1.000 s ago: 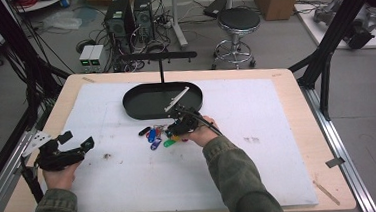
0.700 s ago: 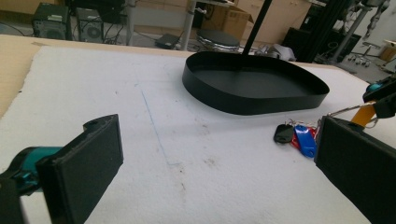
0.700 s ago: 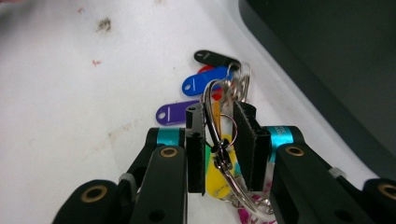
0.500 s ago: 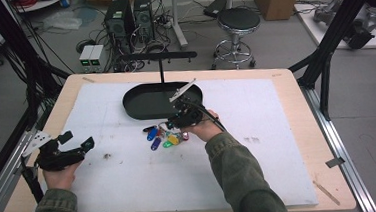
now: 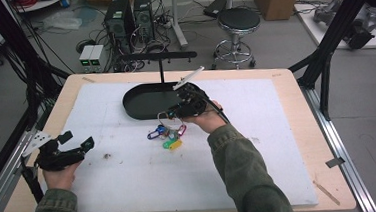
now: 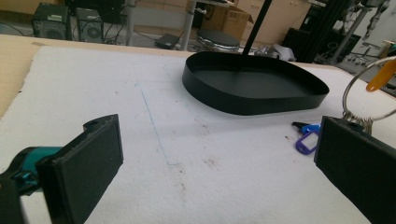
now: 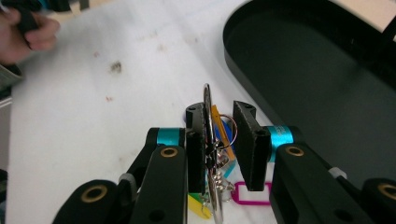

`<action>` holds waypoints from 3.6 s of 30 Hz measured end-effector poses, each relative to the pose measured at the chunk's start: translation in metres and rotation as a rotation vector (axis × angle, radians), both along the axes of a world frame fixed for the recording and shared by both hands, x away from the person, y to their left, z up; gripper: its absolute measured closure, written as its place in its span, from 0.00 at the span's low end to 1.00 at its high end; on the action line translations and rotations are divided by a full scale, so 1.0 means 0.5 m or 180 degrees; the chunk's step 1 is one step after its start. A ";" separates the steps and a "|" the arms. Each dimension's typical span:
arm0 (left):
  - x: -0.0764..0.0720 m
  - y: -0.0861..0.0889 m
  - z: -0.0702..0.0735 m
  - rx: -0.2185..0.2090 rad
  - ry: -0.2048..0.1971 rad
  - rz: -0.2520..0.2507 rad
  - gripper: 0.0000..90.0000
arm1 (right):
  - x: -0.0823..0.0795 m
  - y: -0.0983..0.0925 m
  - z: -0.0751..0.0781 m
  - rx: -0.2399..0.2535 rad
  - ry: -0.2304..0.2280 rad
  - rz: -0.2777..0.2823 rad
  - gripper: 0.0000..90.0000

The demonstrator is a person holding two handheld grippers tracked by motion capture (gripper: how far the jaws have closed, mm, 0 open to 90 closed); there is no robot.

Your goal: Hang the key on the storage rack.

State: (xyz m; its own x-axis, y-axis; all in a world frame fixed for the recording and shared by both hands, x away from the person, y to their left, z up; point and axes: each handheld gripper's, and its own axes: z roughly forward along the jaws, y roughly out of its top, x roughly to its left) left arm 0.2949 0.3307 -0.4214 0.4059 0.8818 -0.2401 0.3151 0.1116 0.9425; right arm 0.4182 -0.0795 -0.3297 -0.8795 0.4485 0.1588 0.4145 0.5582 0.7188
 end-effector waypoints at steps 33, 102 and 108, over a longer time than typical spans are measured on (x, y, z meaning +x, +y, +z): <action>0.003 0.000 -0.001 -0.0028 0.0012 -0.0036 0.02 | 0.074 0.003 0.141 0.0161 -0.0220 -0.0105 0.87; 0.012 0.004 -0.006 -0.0083 0.0020 -0.0009 0.02 | 0.297 0.006 0.136 0.0435 -0.0238 -0.0678 0.91; 0.011 0.003 -0.006 -0.0071 0.0020 -0.0025 0.02 | 0.290 0.025 0.128 0.0154 -0.0367 -0.0644 0.83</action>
State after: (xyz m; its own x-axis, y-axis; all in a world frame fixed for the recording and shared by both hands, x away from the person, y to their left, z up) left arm 0.3004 0.3320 -0.4242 0.4112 0.8731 -0.2621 0.3218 0.1300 0.9378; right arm 0.5631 -0.0670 -0.2656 -0.7861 0.6118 0.0880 0.4279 0.4359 0.7918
